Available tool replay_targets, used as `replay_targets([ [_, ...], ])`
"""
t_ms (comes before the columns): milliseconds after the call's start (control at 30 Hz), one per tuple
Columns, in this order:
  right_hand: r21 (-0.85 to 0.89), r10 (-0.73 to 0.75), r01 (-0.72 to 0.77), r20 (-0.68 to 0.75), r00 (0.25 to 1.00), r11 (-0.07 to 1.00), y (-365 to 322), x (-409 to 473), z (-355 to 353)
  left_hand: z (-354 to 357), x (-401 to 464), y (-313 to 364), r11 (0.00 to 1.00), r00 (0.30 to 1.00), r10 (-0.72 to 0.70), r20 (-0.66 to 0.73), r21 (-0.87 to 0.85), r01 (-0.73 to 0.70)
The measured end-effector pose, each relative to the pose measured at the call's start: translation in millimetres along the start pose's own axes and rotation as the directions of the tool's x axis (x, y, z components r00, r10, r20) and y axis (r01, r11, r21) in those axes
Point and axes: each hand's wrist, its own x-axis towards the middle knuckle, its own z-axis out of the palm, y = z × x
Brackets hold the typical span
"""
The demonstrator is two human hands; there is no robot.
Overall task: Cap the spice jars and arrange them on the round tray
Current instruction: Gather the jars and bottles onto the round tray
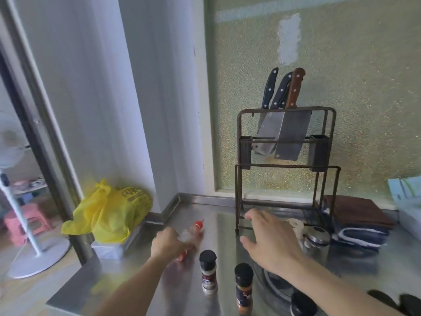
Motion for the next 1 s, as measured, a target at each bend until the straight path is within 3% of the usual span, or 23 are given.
replay_targets([
  [100,0.112,0.016,-0.027,0.103,0.995,0.993,-30,22,21,4,-2,-5,0.973,1.0,0.014,-0.005,-0.231,-0.015],
  [200,0.291,0.051,-0.107,0.193,0.98,0.951,-57,46,35,1,-4,-9,0.869,0.995,0.1,-0.003,-0.487,-0.089],
  [300,0.37,0.103,-0.179,0.214,0.971,0.912,-78,66,52,-5,-14,-6,0.806,0.987,0.16,0.019,-0.58,-0.119],
  [500,0.435,0.09,-0.148,0.15,0.985,0.888,-101,73,63,-20,-23,-4,0.787,0.962,0.271,-0.021,-0.57,-0.234],
  [733,0.453,0.1,-0.102,0.029,0.995,0.886,-58,57,-6,-48,-44,66,0.755,0.871,0.487,-0.062,-0.472,-0.455],
  [1000,0.414,0.336,-0.317,0.028,0.941,0.853,23,12,-23,-8,-86,144,0.734,0.746,0.661,0.08,-0.274,-0.621],
])
